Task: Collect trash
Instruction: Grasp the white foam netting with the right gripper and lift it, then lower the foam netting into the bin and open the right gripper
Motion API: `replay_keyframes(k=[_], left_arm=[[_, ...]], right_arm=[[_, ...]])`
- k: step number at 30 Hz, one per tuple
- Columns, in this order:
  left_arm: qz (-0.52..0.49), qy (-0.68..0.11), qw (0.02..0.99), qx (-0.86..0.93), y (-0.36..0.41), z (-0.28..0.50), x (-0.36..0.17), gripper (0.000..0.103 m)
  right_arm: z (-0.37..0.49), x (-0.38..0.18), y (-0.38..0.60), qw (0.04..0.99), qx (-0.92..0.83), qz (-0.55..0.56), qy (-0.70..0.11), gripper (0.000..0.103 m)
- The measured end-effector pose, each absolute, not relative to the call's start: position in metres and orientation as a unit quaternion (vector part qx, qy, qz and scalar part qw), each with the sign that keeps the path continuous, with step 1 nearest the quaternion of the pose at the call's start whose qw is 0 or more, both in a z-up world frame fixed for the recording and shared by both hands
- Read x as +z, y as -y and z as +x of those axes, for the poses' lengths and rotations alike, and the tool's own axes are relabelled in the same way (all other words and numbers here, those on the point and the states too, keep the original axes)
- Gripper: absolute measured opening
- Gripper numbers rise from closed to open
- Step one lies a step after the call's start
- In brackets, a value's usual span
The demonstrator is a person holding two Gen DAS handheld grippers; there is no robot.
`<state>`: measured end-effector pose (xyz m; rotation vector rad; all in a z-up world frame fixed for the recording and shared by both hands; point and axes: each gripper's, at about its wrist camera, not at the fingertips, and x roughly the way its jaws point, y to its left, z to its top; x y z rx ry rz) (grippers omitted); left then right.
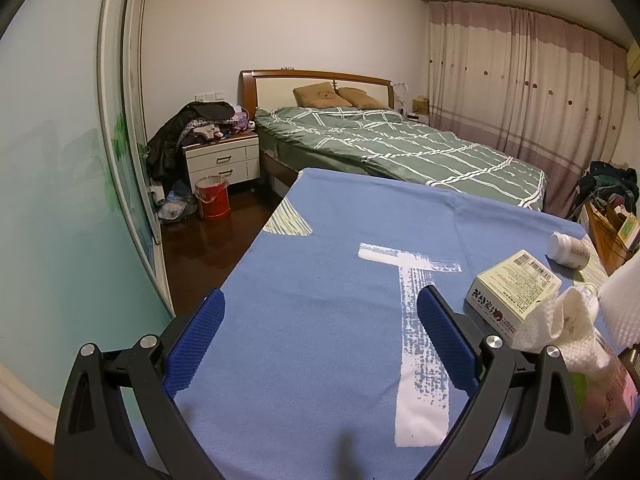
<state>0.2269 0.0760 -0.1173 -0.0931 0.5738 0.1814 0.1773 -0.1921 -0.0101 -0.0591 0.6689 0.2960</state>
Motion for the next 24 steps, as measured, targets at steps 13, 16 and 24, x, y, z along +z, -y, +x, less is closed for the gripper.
replay_keyframes(k=[13,16,24], left_arm=[[-0.045,-0.282,0.954,0.09,-0.077,0.227,-0.116,0.095],[-0.045,-0.283,0.954,0.09,-0.077,0.227,-0.116,0.095],[-0.043,-0.282,0.954,0.088,-0.077,0.227,-0.116,0.095]], right_arm=[[0.14,0.03,0.302,0.963,0.056,0.04,-0.259,0.007],[0.132,0.033,0.337,0.966,0.02,0.056,-0.252,0.007],[0.128,0.01,0.417,0.955,-0.082,0.09,-0.271,0.007]])
